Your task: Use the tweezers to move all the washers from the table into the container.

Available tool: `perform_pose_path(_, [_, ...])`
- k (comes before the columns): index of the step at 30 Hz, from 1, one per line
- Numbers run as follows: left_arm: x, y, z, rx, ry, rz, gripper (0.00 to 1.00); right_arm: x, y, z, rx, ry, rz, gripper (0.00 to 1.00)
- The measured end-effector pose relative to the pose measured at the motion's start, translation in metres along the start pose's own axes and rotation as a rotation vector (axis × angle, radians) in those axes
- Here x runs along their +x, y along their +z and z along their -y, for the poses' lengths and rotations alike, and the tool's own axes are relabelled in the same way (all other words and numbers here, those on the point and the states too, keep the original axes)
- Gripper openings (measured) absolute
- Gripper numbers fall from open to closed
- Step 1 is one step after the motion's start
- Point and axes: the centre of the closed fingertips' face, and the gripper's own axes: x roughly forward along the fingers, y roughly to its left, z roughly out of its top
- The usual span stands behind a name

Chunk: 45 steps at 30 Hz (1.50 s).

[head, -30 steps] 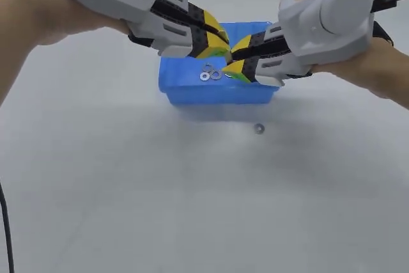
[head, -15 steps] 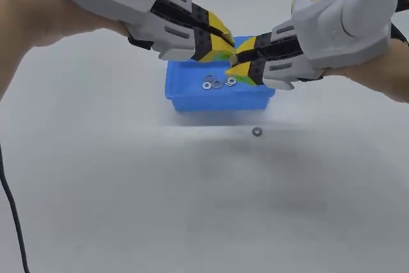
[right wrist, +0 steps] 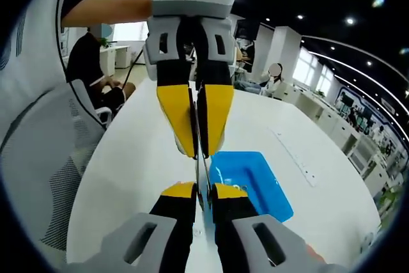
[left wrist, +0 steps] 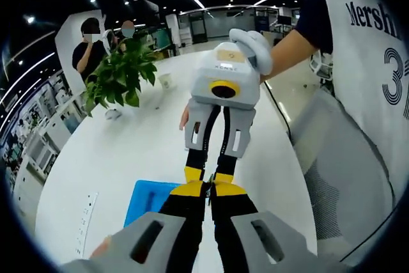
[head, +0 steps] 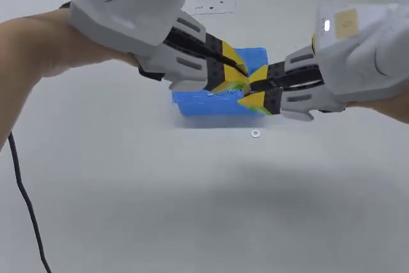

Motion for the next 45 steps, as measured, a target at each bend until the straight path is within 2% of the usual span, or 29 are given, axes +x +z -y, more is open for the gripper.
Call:
perform_pose_path(8, [0.008,-0.005,0.023,-0.026,-0.017,0.004,0.07,0.001,-0.007,-0.024,0.03,0.015,-0.007,0.1])
perform_pose_path(14, [0.013,-0.01,0.031,-0.049,-0.019,0.013,0.07,0.002,-0.014,-0.034,0.051,0.021,-0.015,0.1])
perform_pose_path(17, [0.016,-0.013,0.032,-0.083,-0.016,0.032,0.07,0.003,-0.018,-0.038,0.072,0.024,-0.011,0.1])
perform_pose_path(23, [0.026,-0.021,0.036,-0.107,-0.018,0.042,0.07,0.006,-0.03,-0.045,0.109,0.034,-0.02,0.1])
perform_pose_path(27, [0.032,-0.026,0.036,-0.127,-0.021,0.05,0.07,0.008,-0.038,-0.047,0.118,0.038,-0.031,0.1])
perform_pose_path(32, [0.037,-0.031,0.031,-0.145,-0.021,0.054,0.07,0.01,-0.044,-0.043,0.123,0.028,-0.038,0.1])
perform_pose_path(45, [0.047,-0.041,0.016,-0.139,-0.013,0.035,0.07,0.018,-0.056,-0.028,0.124,-0.002,-0.043,0.11])
